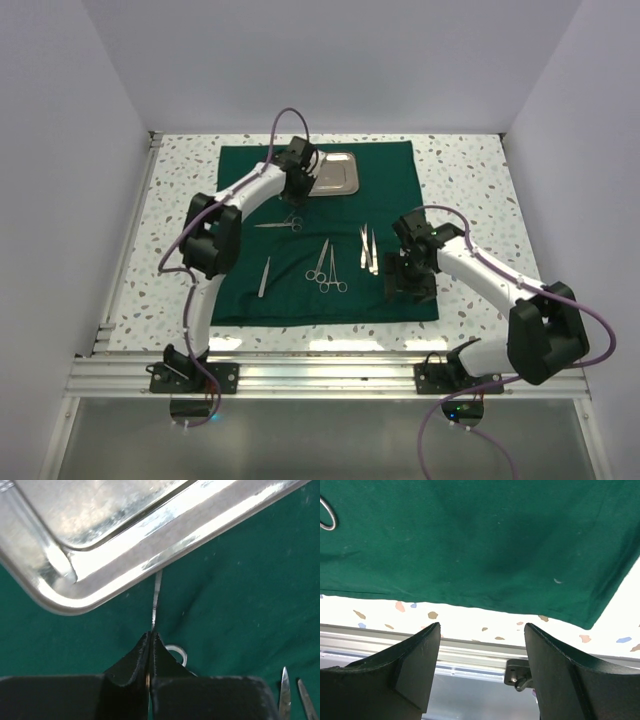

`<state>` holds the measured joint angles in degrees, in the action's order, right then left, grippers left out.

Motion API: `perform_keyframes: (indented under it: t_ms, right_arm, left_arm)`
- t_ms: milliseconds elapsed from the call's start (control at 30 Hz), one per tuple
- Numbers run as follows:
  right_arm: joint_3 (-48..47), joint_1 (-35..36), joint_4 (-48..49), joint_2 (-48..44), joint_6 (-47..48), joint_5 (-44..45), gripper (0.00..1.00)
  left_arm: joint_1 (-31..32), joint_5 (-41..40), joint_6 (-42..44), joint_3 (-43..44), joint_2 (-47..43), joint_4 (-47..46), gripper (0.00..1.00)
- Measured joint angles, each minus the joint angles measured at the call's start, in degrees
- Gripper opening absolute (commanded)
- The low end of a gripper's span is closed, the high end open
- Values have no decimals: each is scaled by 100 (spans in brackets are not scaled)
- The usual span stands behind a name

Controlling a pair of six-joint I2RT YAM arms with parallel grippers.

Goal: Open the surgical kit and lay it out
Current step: Pick up the medical item from the surgical kit, then place the medical item in the surgical kit.

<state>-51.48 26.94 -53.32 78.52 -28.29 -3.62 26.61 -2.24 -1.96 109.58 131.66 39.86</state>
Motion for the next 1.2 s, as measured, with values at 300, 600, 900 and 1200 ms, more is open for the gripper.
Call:
perform_keyframes:
  t_ms: [300, 600, 900, 1200]
  right_arm:
    - [55, 0, 90, -136, -11, -70, 71]
    - [74, 0, 105, -293, 0, -109, 72]
    - [76, 0, 120, -409, 28, -212, 72]
    - [190, 0, 229, -402, 26, -372, 72]
  left_arm:
    - [-13, -173, -179, -431, -726, 153, 0]
    - [42, -247, -542, -1567, -1598, 50, 0]
    - [63, -501, -1515, -4210, -4258, -111, 0]
    - [208, -459, -2330, -5558, -4817, -407, 67]
